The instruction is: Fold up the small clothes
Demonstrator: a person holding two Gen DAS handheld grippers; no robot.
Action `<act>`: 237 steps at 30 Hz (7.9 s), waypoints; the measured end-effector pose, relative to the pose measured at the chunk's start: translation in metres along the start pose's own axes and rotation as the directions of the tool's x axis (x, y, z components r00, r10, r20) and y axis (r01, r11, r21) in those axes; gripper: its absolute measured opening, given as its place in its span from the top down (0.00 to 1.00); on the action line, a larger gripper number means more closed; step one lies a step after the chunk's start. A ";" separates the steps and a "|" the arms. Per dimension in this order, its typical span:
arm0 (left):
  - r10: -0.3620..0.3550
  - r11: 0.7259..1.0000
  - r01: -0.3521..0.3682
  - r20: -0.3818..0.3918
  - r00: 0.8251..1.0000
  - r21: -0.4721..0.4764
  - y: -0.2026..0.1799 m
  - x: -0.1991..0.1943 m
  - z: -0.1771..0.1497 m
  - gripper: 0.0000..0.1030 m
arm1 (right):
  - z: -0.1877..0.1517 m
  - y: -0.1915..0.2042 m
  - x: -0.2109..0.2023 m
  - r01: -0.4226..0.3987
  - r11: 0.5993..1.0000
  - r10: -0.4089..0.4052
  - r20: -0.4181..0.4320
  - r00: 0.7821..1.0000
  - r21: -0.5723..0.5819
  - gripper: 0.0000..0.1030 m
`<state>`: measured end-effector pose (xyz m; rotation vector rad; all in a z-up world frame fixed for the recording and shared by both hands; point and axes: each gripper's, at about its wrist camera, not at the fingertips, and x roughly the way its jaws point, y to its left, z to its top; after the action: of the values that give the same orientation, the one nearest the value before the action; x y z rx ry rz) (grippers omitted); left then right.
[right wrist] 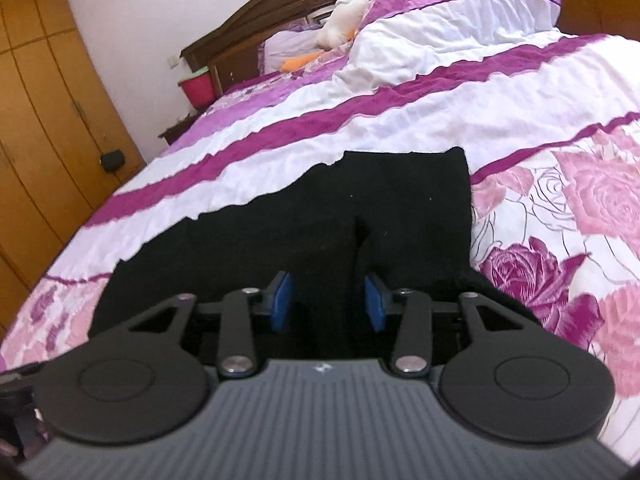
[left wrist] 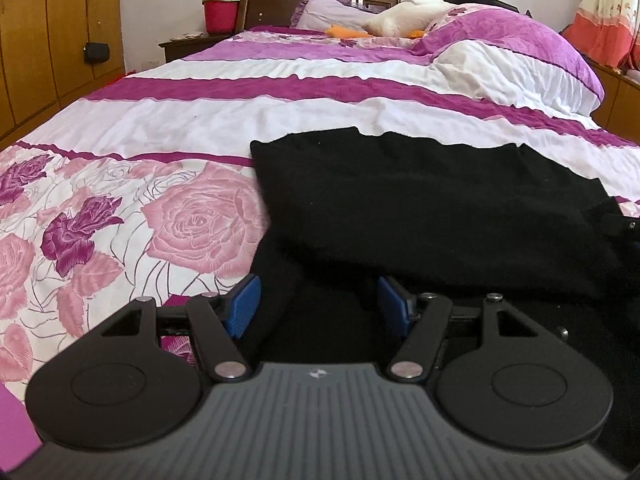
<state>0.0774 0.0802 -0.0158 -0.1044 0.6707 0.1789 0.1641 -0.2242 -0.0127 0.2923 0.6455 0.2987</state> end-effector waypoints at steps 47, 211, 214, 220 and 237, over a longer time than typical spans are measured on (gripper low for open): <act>0.062 0.997 -0.065 0.068 0.996 0.037 -0.022 0.016 0.028 0.30 | 0.031 -0.019 0.002 0.184 0.973 -0.174 0.082 0.981 -0.142 0.88; -0.327 0.858 0.399 0.255 0.910 -0.324 0.028 -0.182 -0.008 0.93 | -0.037 -0.024 -0.206 -0.246 0.962 0.191 0.357 0.914 0.117 0.91; -0.299 0.861 0.381 0.271 0.915 -0.336 0.023 -0.172 0.014 0.93 | -0.020 -0.023 -0.192 -0.239 0.965 0.185 0.375 0.908 0.104 0.91; -0.255 0.853 0.351 0.279 0.926 -0.387 0.013 -0.137 0.054 0.93 | 0.014 -0.027 -0.155 -0.238 0.964 0.175 0.394 0.902 0.117 0.92; -0.142 0.869 0.231 0.228 0.963 -0.438 0.012 0.017 0.139 0.93 | 0.078 -0.028 -0.023 -0.143 0.985 0.095 0.382 0.919 0.100 0.92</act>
<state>0.1726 0.1158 0.0813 -0.6046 0.4125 0.1557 0.2004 -0.2718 0.0496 0.4988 0.2659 0.3083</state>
